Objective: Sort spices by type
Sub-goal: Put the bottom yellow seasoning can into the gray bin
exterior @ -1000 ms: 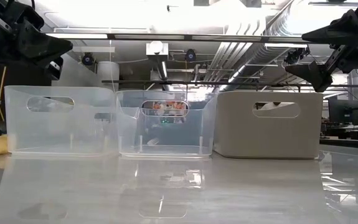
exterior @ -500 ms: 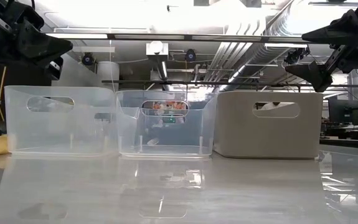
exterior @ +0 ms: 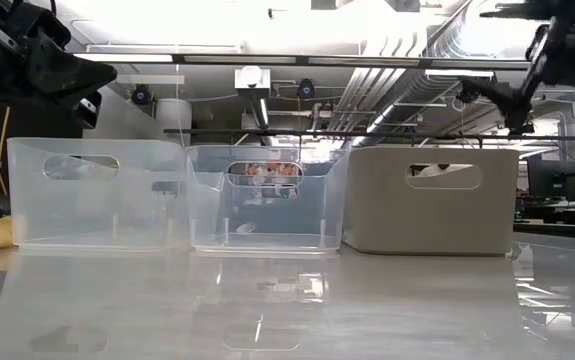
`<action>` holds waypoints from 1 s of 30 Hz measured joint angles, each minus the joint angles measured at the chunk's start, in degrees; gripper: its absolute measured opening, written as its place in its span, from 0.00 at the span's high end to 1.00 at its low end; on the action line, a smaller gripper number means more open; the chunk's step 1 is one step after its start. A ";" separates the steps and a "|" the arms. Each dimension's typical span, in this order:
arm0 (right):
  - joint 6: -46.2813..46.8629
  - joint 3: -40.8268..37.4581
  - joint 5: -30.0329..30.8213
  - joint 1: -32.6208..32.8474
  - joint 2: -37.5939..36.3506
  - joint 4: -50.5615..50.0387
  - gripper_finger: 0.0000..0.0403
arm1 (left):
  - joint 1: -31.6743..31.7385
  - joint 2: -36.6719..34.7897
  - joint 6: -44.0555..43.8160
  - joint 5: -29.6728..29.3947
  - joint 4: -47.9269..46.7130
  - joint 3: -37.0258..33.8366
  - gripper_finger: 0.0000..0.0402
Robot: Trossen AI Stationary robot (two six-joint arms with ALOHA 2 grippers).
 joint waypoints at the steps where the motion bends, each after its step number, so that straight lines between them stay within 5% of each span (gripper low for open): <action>1: 1.17 -0.02 3.35 -0.02 0.04 2.66 0.05 | 0.00 0.02 0.00 0.00 -0.02 0.00 1.00; 4: -0.14 -0.01 5.75 -0.41 0.06 11.99 0.05 | 0.02 0.02 0.00 -0.01 -0.02 0.02 1.00; 7: -3.03 0.79 -0.26 -1.23 1.30 19.24 0.05 | 0.01 0.01 0.00 0.01 0.00 0.01 1.00; 11: -4.51 7.17 -8.92 -1.72 4.94 16.39 0.05 | 0.02 0.01 0.00 0.00 0.00 0.01 1.00; 21: -12.94 33.96 -30.78 -0.16 25.57 -20.30 0.05 | 0.01 0.02 0.00 0.01 -0.01 0.01 1.00; 26: -15.45 44.80 -34.77 4.28 35.20 -36.03 0.05 | 0.01 0.01 0.00 0.01 0.00 0.02 1.00; 30: -12.49 52.08 -32.46 10.62 43.62 -50.32 0.05 | 0.02 0.02 0.00 0.00 0.00 0.02 1.00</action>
